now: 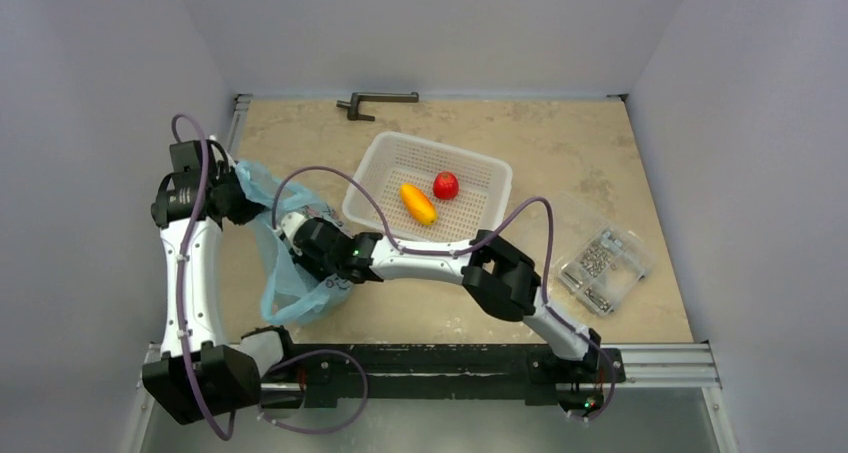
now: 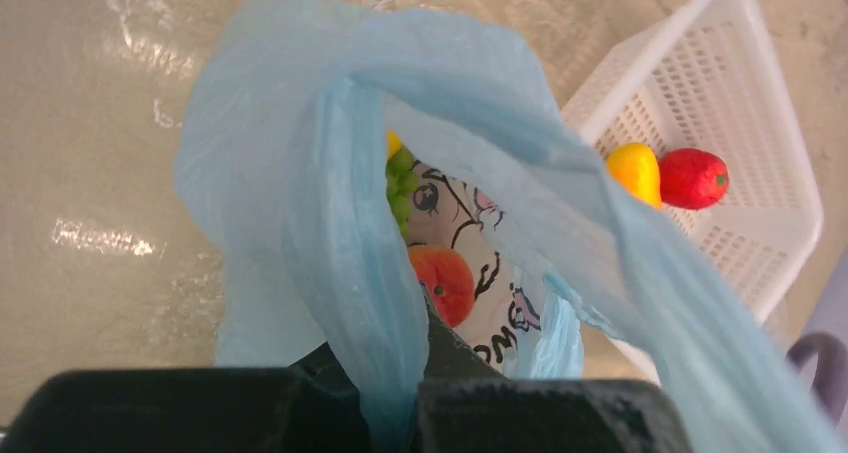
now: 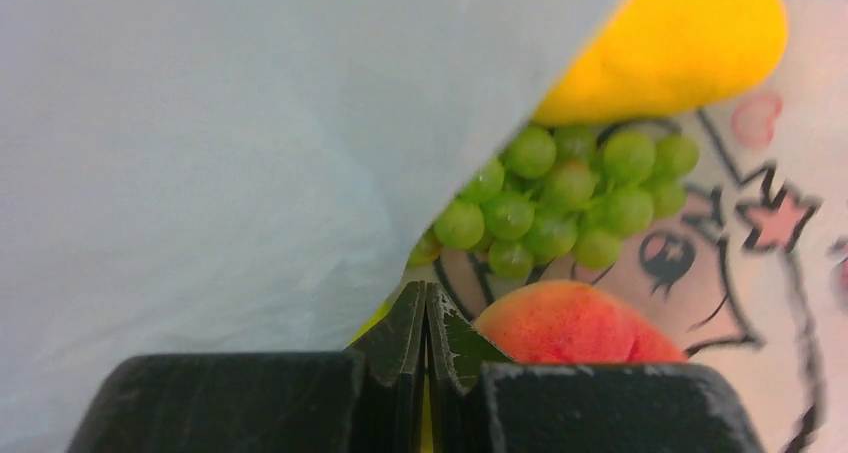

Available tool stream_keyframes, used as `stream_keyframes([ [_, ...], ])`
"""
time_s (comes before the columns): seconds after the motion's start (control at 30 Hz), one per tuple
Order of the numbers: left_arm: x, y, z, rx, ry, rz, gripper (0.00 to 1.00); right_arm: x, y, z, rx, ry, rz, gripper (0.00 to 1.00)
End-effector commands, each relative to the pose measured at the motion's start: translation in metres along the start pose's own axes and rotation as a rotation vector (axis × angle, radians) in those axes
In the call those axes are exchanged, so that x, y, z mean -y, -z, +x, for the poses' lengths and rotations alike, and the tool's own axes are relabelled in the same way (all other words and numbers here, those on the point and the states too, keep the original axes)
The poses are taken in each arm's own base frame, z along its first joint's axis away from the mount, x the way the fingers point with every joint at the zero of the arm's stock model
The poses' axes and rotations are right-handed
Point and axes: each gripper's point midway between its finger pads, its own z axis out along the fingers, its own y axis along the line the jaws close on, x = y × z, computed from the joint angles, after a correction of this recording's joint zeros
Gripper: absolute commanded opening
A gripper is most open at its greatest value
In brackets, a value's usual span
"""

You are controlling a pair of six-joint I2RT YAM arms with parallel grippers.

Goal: Take the fake fruits out of the plastic bag
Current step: Adjust the plastic bag at the center of the board, then take out the fake fruit from the plastic bag.

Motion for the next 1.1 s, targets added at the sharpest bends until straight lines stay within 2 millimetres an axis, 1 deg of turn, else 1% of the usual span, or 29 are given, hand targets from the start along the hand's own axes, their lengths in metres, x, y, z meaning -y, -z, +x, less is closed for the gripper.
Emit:
stream_keyframes([
  [0.0, 0.033, 0.031, -0.017, 0.134, -0.148, 0.182, 0.0, 0.012, 0.029, -0.085, 0.162, 0.022, 0.075, 0.0],
  [0.03, 0.028, 0.034, -0.006, 0.112, -0.155, 0.175, 0.0, 0.012, 0.036, -0.088, 0.159, 0.004, 0.074, 0.0],
  [0.07, 0.024, 0.034, 0.004, 0.095, -0.152, 0.168, 0.0, 0.011, 0.044, -0.086, 0.153, -0.018, 0.071, 0.0],
  [0.1, 0.019, 0.035, 0.015, 0.082, -0.148, 0.163, 0.0, 0.006, 0.055, -0.085, 0.169, -0.043, 0.036, 0.0],
  [0.17, 0.003, 0.03, 0.04, 0.029, -0.096, 0.115, 0.0, -0.005, 0.077, -0.085, 0.19, -0.079, -0.04, 0.0],
  [0.2, -0.003, 0.027, 0.054, -0.013, -0.066, 0.098, 0.0, -0.009, 0.088, -0.082, 0.186, -0.094, -0.07, 0.01],
  [0.23, -0.005, 0.025, 0.065, -0.055, -0.051, 0.102, 0.0, -0.014, 0.095, -0.077, 0.182, -0.109, -0.1, 0.02],
  [0.3, -0.011, 0.021, 0.085, -0.131, -0.031, 0.095, 0.0, -0.025, 0.102, -0.063, 0.165, -0.122, -0.177, 0.03],
  [0.33, -0.016, 0.021, 0.092, -0.16, -0.021, 0.075, 0.0, -0.028, 0.104, -0.054, 0.151, -0.125, -0.192, 0.03],
  [0.37, -0.021, 0.022, 0.097, -0.174, -0.009, 0.048, 0.0, -0.034, 0.105, -0.046, 0.137, -0.14, -0.225, 0.02],
  [0.43, -0.027, 0.027, 0.104, -0.171, 0.008, 0.017, 0.0, -0.039, 0.108, -0.031, 0.118, -0.174, -0.259, 0.01],
  [0.47, -0.029, 0.031, 0.106, -0.152, 0.009, 0.011, 0.08, -0.04, 0.112, -0.029, 0.128, -0.185, -0.264, 0.0],
  [0.53, -0.032, 0.04, 0.106, -0.099, 0.013, 0.001, 0.29, -0.039, 0.116, -0.023, 0.159, -0.191, -0.27, 0.0],
  [0.6, -0.029, 0.046, 0.108, -0.062, 0.011, 0.027, 0.5, -0.033, 0.113, -0.015, 0.172, -0.2, -0.244, 0.0],
  [0.63, -0.028, 0.048, 0.111, -0.061, 0.01, 0.041, 0.56, -0.031, 0.111, -0.016, 0.183, -0.203, -0.232, 0.0],
  [0.73, -0.031, 0.046, 0.126, -0.118, 0.012, 0.041, 0.59, -0.022, 0.108, -0.017, 0.187, -0.201, -0.175, 0.04],
  [0.77, -0.029, 0.044, 0.13, -0.133, 0.004, 0.067, 0.6, -0.021, 0.108, -0.019, 0.193, -0.194, -0.172, 0.06],
  [0.8, -0.025, 0.042, 0.135, -0.151, -0.004, 0.103, 0.6, -0.016, 0.107, -0.021, 0.201, -0.193, -0.144, 0.07],
  [0.87, -0.02, 0.039, 0.143, -0.182, -0.014, 0.151, 0.64, -0.009, 0.108, -0.025, 0.209, -0.191, -0.101, 0.12],
  [0.97, -0.021, 0.039, 0.148, -0.184, -0.049, 0.164, 0.64, -0.004, 0.109, -0.03, 0.221, -0.169, -0.071, 0.19],
  [1.0, -0.022, 0.04, 0.147, -0.174, -0.05, 0.155, 0.57, -0.002, 0.108, -0.033, 0.23, -0.166, -0.057, 0.23],
  [1.03, -0.025, 0.041, 0.147, -0.174, -0.04, 0.13, 0.45, 0.0, 0.106, -0.035, 0.235, -0.162, -0.043, 0.28],
  [1.07, -0.032, 0.043, 0.147, -0.173, -0.027, 0.078, 0.3, 0.002, 0.103, -0.036, 0.236, -0.159, -0.032, 0.3],
])
